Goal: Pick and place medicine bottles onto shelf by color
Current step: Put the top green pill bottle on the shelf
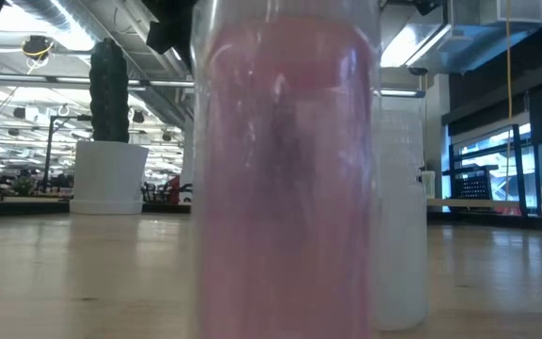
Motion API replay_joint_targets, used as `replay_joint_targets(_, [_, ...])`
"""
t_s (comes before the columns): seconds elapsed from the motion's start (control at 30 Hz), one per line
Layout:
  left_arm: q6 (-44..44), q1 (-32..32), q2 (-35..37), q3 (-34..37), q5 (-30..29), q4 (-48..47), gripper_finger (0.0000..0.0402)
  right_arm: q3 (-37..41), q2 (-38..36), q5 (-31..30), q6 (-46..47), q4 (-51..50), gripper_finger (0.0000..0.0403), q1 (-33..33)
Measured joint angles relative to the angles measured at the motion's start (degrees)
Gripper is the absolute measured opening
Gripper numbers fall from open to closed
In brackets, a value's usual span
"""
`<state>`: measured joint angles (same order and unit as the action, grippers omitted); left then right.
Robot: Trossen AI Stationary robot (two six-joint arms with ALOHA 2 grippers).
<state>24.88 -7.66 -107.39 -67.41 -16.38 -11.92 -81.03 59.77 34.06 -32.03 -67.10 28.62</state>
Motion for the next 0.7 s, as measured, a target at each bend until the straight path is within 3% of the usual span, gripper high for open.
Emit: replay_joint_targets(0.7, [0.1,0.0,0.0,0.0,1.1,-0.9,0.0116,0.0,0.0,0.0,0.0,0.0,0.017,0.0])
